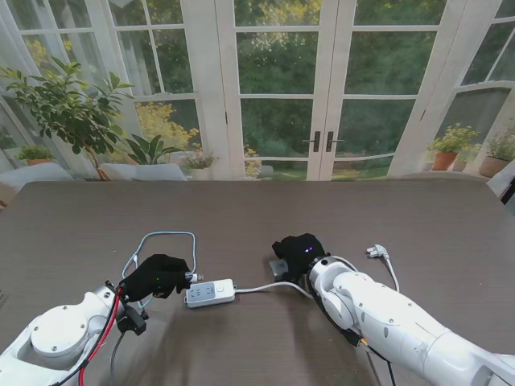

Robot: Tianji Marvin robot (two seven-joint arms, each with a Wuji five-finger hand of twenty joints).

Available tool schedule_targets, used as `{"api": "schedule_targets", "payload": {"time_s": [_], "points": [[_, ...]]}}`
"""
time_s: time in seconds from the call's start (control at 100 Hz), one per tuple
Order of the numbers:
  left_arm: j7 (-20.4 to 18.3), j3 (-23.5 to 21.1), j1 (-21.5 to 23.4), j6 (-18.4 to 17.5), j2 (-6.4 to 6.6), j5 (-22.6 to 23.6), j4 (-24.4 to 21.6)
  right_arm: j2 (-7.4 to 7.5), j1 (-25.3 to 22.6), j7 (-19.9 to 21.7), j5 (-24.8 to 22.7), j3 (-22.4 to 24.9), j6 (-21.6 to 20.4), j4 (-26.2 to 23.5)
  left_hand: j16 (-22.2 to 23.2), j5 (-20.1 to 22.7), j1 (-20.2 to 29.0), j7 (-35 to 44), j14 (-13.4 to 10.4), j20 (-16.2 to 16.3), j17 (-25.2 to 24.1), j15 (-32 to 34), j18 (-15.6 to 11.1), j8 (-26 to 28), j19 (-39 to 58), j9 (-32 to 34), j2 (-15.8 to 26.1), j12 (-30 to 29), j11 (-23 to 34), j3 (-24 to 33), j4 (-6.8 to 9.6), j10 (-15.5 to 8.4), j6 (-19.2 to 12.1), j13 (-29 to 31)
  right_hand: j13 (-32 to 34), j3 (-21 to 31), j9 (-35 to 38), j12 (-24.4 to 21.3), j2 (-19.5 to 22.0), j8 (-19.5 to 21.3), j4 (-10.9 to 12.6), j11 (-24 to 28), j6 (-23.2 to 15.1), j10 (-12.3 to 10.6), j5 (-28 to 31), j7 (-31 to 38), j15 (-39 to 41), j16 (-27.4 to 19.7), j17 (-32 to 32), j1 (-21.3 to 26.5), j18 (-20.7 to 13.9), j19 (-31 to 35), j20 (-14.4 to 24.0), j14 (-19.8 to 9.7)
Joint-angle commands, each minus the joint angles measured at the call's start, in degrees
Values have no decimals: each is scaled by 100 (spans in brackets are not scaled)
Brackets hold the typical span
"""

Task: Set up the charging station

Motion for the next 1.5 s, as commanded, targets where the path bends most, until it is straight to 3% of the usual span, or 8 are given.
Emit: {"api": "schedule_targets", "payload": {"time_s": [0.0, 0.07, 0.13, 0.27, 0.44, 0.65, 1.16, 1.49], "points": [[-107, -5, 26, 8, -32, -29, -31, -71, 0, 19, 25, -84, -49, 178, -13, 161, 91, 39, -550, 121, 395, 620, -1259, 94, 1648, 352, 232, -13, 37, 28, 231, 159, -57, 63, 274, 331, 263, 146, 117, 251, 56, 184, -157, -115, 333, 412, 130, 105, 88, 501, -26, 351, 83, 7], [-106, -10, 34, 15, -32, -27, -40, -109, 32, -50, 69, -142, -77, 291, -15, 159, 104, 22, -550, 121, 394, 621, -1250, 96, 1648, 353, 235, -14, 40, -5, 241, 95, -63, 63, 195, 331, 520, 232, 289, 275, 97, 227, -237, -134, 554, 463, 105, 121, 99, 672, -86, 365, 61, 14], [-99, -16, 46, 20, -34, -31, -50, -126, 60, -75, 92, -193, -94, 354, -16, 170, 112, 12, -550, 120, 394, 621, -1248, 96, 1648, 358, 240, -18, 40, -17, 251, 122, -46, 63, 183, 290, 763, 441, 252, -604, -622, 145, -408, -147, 680, 770, 122, 186, 113, 878, -101, 422, 2, 22], [-85, -30, 67, 35, -38, -44, -75, -167, 126, -96, 159, -308, -157, 515, -18, 175, 129, -10, -550, 120, 394, 622, -1244, 99, 1648, 353, 246, -24, 36, -47, 267, 155, -47, 63, 292, 168, 1276, 552, 271, -1324, -1124, 27, -909, -184, 965, 1330, 221, 252, 204, 1260, -120, 476, -44, 99], [-99, -45, 74, 23, -34, -46, -83, -213, 179, -63, 272, -386, -269, 658, -19, 177, 133, -22, -550, 121, 393, 622, -1241, 109, 1648, 366, 252, -23, 47, -65, 273, 58, -51, 63, 647, 206, 1787, 614, 748, -1439, -977, -33, -1036, -156, 1488, 1431, 370, 331, 374, 1426, -48, 529, -69, 179], [-56, -46, 96, 49, -43, -34, -93, -159, 181, 122, 284, -350, -373, 561, -20, 184, 134, -30, -550, 121, 394, 623, -1245, 112, 1648, 368, 257, -25, 46, -69, 278, 66, -40, 63, 1003, 286, 1695, 948, 1776, -929, -722, 123, -929, -160, 914, 1802, 710, 455, 623, 1304, -80, 606, -79, -24], [9, 159, -213, 318, -93, -91, 136, -52, -431, -323, 7, 935, -297, -560, -21, 186, 141, -58, -550, 140, 395, 623, -1255, 114, 1648, 374, 273, -28, 43, -98, 288, 67, -31, 63, 1110, 569, 1666, 1021, 1596, -861, -766, 299, -739, -13, 771, 2015, 1126, 614, 963, 1356, -58, 475, -158, -125], [-198, 400, -538, 555, -72, -100, 317, 38, -663, -607, -449, 1181, -527, -1288, -21, 170, 166, -89, -550, 139, 395, 623, -1255, 120, 1648, 372, 310, -30, 39, -166, 304, 62, -19, 63, 1111, 556, 1643, 1029, 1623, -845, -769, 338, -759, -25, 755, 2019, 1133, 608, 940, 1328, -60, 456, -145, -113]]}}
